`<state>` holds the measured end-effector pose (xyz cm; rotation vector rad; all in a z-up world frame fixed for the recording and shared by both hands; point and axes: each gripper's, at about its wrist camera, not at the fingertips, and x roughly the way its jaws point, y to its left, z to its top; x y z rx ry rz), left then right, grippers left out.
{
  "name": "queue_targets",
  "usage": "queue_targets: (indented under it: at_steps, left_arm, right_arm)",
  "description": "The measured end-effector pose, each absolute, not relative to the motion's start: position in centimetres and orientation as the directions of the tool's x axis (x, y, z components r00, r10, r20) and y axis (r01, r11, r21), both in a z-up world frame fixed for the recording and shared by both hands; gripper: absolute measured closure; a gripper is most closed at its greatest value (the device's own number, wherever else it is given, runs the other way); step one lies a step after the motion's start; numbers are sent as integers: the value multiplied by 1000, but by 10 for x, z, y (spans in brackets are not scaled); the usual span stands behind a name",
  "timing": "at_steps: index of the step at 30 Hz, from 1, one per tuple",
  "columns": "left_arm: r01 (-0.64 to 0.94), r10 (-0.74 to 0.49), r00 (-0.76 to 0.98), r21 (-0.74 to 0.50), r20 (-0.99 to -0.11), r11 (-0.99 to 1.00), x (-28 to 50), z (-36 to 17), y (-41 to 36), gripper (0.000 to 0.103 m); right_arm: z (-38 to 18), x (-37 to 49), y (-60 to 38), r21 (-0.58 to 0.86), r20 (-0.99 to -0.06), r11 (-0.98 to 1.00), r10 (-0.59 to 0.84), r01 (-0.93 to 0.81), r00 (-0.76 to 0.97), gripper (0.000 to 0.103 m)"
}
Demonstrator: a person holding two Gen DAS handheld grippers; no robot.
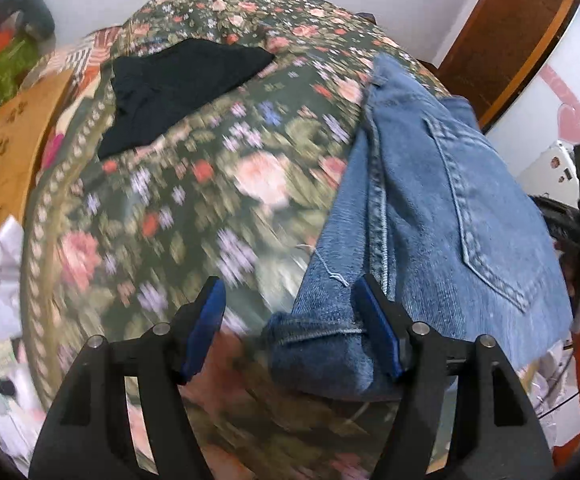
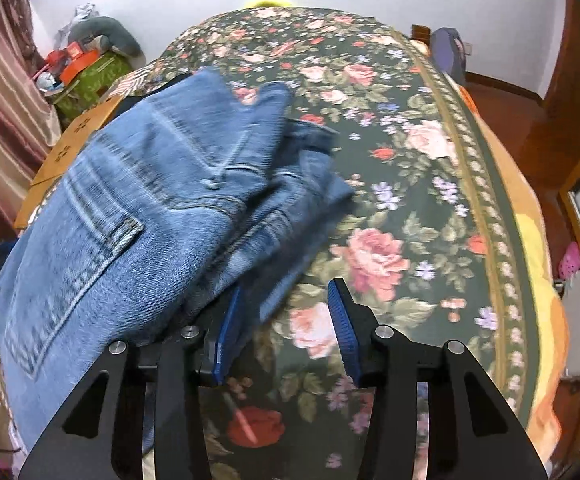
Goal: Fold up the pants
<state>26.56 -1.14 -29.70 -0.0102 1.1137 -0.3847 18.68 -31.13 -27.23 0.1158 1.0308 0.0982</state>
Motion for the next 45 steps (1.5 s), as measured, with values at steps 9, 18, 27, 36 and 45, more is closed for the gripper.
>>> queue_targets:
  at_steps: [9,18,27,36,45]
  left_arm:
    - [292,-292,477,-164,-829,942,243,-254,-30,37]
    - [447,-428,391,-239,-815,862,252,-241,-79,69]
    - [431,-349,422,-154,-837,889,241,-273,-84,78]
    - [442,-377,426,-175,-822,880,241,-265,-75,79]
    - [452,-367,527,-112,-767,885,292,-204,-82,79]
  right_arm:
    - [-234,139,-322,171,-806,985,152,-20,572,61]
    - [-234,122,-281,276,-770,954,291,-113,568,61]
    - [-265,120,-278,301,-782,951,286,-67,553,86]
    - [-259,119,-270,209,-800,970,241,-122,550,85]
    - [-236,149,-312,195,-763,980,182,-47,620,68]
